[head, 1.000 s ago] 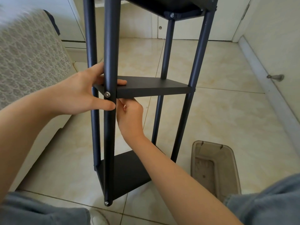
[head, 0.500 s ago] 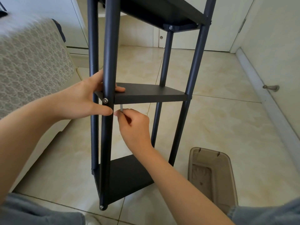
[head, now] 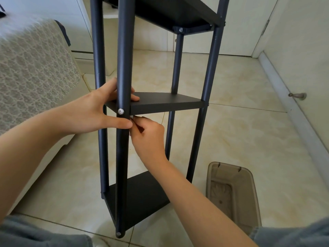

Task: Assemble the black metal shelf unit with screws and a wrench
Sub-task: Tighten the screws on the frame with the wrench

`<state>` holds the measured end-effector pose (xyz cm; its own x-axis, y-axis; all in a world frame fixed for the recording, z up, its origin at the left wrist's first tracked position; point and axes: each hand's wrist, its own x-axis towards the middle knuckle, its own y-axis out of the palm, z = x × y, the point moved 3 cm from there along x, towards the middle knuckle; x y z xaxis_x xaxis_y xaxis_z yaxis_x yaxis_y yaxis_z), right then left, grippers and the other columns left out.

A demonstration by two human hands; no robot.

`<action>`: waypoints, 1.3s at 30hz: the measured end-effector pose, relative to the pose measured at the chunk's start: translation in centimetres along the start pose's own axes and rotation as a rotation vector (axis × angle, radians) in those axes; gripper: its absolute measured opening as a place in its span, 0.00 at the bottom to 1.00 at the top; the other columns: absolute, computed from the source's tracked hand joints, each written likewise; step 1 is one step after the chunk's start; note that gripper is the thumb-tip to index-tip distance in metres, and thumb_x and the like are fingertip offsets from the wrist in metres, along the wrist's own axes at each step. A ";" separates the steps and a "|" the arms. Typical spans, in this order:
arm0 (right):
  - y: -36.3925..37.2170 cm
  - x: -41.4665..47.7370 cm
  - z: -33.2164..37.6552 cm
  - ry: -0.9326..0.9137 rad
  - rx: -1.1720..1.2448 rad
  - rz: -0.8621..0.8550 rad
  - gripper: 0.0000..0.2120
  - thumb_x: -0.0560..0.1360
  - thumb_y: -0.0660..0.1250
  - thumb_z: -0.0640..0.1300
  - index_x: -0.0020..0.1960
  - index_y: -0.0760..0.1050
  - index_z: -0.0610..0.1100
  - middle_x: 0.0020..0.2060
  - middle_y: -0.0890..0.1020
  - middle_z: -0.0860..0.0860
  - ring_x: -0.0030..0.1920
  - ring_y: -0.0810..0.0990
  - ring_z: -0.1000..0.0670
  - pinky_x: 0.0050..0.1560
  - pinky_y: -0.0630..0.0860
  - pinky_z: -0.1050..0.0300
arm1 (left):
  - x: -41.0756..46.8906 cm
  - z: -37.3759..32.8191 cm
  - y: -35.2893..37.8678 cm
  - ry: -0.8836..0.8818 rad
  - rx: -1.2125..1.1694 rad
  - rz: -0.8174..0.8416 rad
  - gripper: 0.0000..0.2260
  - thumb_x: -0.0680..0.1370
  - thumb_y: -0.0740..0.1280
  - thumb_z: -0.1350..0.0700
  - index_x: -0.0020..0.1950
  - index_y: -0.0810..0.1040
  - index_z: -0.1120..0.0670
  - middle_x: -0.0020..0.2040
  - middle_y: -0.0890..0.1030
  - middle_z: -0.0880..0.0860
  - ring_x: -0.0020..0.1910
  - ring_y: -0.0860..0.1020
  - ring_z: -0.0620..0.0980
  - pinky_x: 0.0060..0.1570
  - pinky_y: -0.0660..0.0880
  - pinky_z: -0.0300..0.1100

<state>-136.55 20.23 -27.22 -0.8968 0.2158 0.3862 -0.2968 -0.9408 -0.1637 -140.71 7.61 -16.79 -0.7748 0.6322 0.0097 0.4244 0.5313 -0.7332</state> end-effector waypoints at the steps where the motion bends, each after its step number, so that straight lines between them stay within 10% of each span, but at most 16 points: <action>1: 0.0 0.0 0.0 -0.003 -0.005 -0.002 0.09 0.78 0.66 0.36 0.41 0.81 0.35 0.33 0.81 0.44 0.33 0.76 0.51 0.38 0.75 0.59 | 0.0 0.1 0.0 -0.003 -0.001 0.002 0.33 0.64 0.77 0.46 0.66 0.68 0.41 0.62 0.79 0.37 0.64 0.76 0.36 0.58 0.72 0.34; 17: 3.6 1.3 -1.9 -0.088 0.066 -0.189 0.09 0.78 0.66 0.36 0.40 0.78 0.34 0.34 0.80 0.44 0.37 0.78 0.50 0.45 0.70 0.69 | 0.5 2.7 -1.8 -0.072 0.093 -0.003 0.38 0.57 0.74 0.26 0.65 0.65 0.27 0.64 0.76 0.31 0.64 0.73 0.30 0.65 0.68 0.46; 24: 5.0 2.6 -2.2 -0.007 0.171 -0.141 0.07 0.77 0.66 0.35 0.42 0.81 0.35 0.33 0.79 0.52 0.37 0.75 0.70 0.47 0.69 0.76 | 0.6 3.5 -2.2 -0.047 0.109 0.004 0.37 0.61 0.77 0.42 0.69 0.68 0.35 0.65 0.77 0.34 0.66 0.73 0.34 0.69 0.66 0.47; 34: 3.9 0.6 -2.2 -0.031 0.039 -0.055 0.09 0.79 0.65 0.38 0.42 0.79 0.39 0.30 0.70 0.63 0.33 0.73 0.63 0.38 0.67 0.75 | 0.3 2.3 -2.0 -0.079 0.072 -0.007 0.34 0.60 0.75 0.38 0.63 0.67 0.33 0.63 0.78 0.34 0.66 0.72 0.31 0.65 0.66 0.38; 39: 3.1 -0.8 -2.1 0.021 -0.007 0.058 0.09 0.80 0.64 0.40 0.45 0.80 0.39 0.30 0.71 0.61 0.32 0.74 0.60 0.35 0.68 0.72 | 0.3 2.0 -1.9 -0.094 0.093 -0.022 0.31 0.69 0.79 0.55 0.63 0.67 0.35 0.63 0.79 0.36 0.67 0.72 0.33 0.71 0.66 0.44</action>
<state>-137.43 17.64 -29.95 -0.9193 0.1662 0.3569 -0.2460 -0.9502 -0.1912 -142.71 5.64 -16.77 -0.8261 0.5625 -0.0341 0.3647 0.4876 -0.7932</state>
